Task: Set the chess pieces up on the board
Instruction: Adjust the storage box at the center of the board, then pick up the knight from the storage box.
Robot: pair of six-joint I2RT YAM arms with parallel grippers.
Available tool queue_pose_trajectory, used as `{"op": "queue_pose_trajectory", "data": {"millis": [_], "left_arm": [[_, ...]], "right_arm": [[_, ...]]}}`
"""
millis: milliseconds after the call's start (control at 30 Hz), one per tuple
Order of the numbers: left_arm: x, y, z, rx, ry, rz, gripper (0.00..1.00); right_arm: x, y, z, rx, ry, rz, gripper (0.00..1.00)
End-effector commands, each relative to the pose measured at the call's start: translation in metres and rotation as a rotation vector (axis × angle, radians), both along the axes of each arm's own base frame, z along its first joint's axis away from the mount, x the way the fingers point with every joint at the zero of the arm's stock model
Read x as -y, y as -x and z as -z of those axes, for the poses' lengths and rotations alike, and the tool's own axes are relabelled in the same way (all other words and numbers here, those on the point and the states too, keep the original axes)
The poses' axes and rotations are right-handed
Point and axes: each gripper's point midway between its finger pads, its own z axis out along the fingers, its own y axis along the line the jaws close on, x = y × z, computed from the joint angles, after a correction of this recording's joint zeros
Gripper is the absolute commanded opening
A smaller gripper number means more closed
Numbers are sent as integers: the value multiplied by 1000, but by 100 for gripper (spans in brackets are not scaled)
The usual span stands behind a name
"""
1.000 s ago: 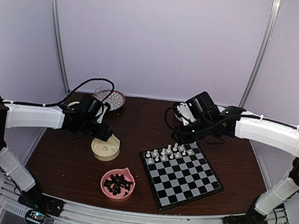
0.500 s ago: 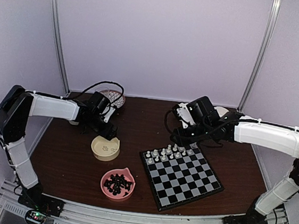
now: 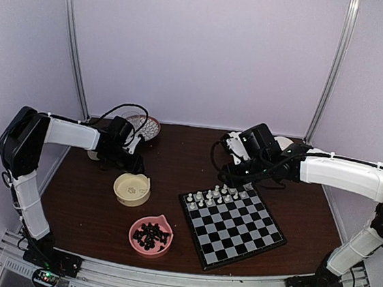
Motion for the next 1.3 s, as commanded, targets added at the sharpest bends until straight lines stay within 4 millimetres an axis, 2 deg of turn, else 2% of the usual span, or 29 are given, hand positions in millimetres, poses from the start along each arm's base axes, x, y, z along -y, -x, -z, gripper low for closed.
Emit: {"op": "queue_pose_trajectory", "data": {"millis": [0, 167, 333, 433, 500, 600, 700, 800, 833, 1067, 1167, 1267], "left_arm": [[-26, 13, 17, -85, -12, -116, 41], [-53, 20, 12, -79, 40, -261, 38], [-81, 36, 4, -51, -5, -383, 36], [-94, 43, 1, -43, -31, -433, 36], [-98, 44, -9, -5, -33, -431, 38], [-94, 42, -29, 71, -14, -370, 47], [-81, 43, -48, 142, 32, -260, 60], [-66, 47, -61, 184, 88, -158, 66], [-63, 50, -61, 183, 98, -133, 66], [-47, 75, -64, 153, 55, -41, 43], [-32, 87, -65, 183, 4, 51, 40], [-25, 93, -54, 168, -32, 95, 39]], "right_arm": [[0, 2, -13, 33, -27, -10, 31], [0, 3, -13, 32, -29, -12, 31], [-2, 4, -13, 32, -31, -16, 31], [-2, 3, -13, 33, -30, -16, 31], [-2, 3, -12, 32, -30, -17, 31], [-2, 3, -13, 32, -30, -18, 31], [-2, 3, -12, 32, -29, -20, 31], [-3, 4, -13, 31, -31, -23, 31], [-3, 3, -12, 32, -30, -23, 31], [-1, 4, -15, 39, -30, -23, 31], [-1, 4, -16, 42, -30, -24, 31], [0, 5, -16, 47, -31, -25, 31]]}}
